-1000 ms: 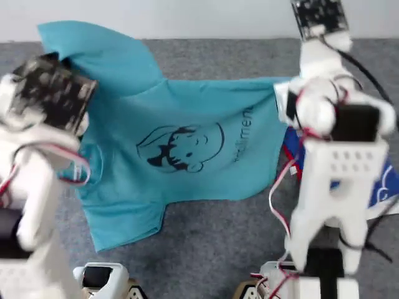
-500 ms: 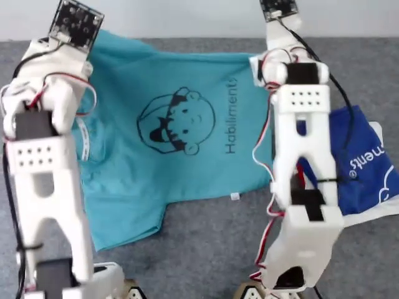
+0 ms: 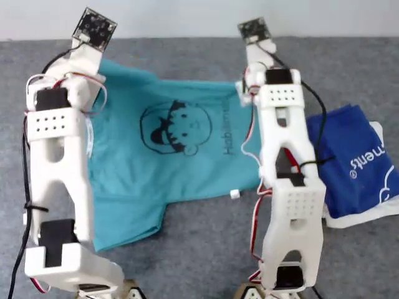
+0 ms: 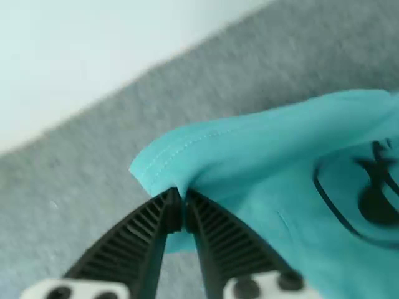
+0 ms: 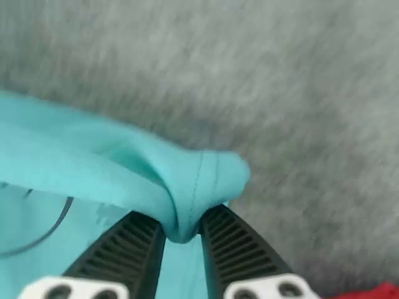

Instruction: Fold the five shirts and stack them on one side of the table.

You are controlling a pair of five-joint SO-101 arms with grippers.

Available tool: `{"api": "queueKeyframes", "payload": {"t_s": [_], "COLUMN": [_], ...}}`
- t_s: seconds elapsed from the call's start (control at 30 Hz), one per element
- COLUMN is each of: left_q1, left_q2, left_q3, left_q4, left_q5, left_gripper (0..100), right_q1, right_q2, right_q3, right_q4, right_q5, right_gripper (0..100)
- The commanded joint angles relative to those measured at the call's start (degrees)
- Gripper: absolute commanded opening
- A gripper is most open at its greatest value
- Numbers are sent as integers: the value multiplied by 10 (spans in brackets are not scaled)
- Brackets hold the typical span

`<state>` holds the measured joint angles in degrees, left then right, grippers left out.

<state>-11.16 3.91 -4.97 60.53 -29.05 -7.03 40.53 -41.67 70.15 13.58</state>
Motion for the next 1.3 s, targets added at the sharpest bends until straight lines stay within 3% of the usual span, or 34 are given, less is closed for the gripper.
{"api": "queueKeyframes", "payload": {"t_s": [0.0, 0.2, 0.4, 0.6, 0.97, 1.27], "left_q1": [-4, -4, -5, -5, -6, -8], "left_q2": [-29, -82, -115, -130, -167, -169], "left_q3": [-26, -23, -22, 23, 127, 168], "left_q4": [105, 295, 378, 382, 382, 382], "left_q5": [5, 3, 3, 2, 2, 2], "left_gripper": [12, 12, 12, 12, 12, 12], "right_q1": [-14, -23, -18, -14, -13, -16], "right_q2": [-27, -59, -88, -125, -216, -225], "right_q3": [-26, -26, -26, -10, 190, 250], "right_q4": [93, 218, 300, 327, 326, 318], "right_q5": [-5, -16, -23, -23, -36, -35], "right_gripper": [9, 9, 9, 9, 9, 9]}}
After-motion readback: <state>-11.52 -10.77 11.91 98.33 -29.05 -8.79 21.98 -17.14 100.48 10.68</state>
